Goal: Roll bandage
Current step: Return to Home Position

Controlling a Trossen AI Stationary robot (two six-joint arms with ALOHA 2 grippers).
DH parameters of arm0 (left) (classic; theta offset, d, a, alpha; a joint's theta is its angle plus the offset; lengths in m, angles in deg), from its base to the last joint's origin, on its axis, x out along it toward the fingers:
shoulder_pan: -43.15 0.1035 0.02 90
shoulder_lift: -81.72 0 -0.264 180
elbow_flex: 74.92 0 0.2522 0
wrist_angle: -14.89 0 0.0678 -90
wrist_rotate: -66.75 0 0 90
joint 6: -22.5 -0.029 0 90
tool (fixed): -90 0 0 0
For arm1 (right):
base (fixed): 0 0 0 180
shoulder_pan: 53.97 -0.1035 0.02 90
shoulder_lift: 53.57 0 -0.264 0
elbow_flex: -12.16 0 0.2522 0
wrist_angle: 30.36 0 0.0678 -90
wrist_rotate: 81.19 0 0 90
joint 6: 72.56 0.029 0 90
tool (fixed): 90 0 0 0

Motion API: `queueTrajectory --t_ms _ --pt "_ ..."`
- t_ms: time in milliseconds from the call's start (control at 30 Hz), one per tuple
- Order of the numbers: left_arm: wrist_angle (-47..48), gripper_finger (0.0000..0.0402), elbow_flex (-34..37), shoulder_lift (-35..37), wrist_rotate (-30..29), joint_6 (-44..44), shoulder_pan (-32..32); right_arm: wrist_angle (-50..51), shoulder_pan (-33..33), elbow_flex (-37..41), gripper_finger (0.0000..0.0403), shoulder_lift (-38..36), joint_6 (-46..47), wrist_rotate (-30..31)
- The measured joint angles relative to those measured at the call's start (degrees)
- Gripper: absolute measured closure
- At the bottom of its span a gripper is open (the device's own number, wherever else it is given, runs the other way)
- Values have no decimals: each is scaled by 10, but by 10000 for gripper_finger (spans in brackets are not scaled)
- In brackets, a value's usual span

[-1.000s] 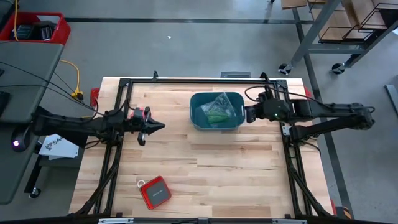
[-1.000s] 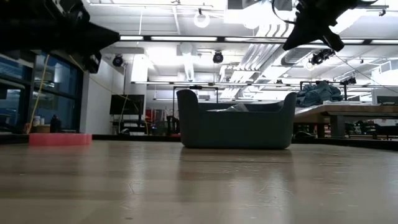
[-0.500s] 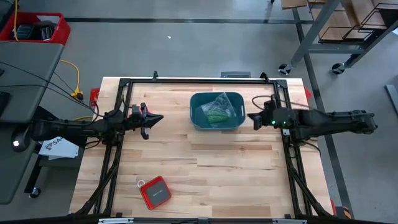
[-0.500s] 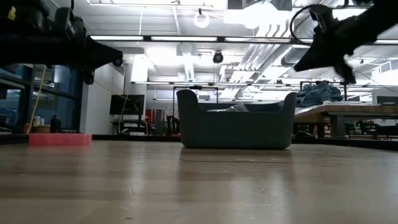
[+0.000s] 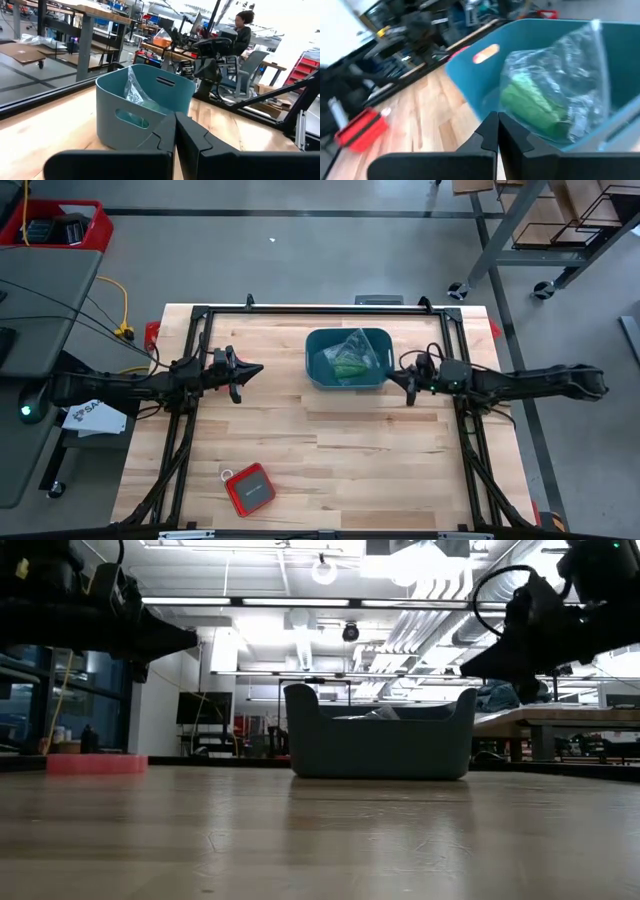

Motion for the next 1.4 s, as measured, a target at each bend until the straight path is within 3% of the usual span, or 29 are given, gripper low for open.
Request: queueTrajectory --t_ms 233,467,600,933,1200,1400 --pt "0 399 0 0 0 0 0 -70 2 66 403 -1 -104 -41" --pt "0 399 0 0 0 1 0 12 2 68 403 -1 -175 -138" --pt "0 399 0 0 0 1 0 149 4 67 403 -20 -246 -98" --pt "1 399 0 0 0 1 0 152 10 67 403 -232 -148 -107" --pt "1 399 0 0 0 1 0 151 10 67 402 -366 -145 -107" --pt "1 399 -1 0 0 1 0 134 13 68 402 -363 -145 -107"
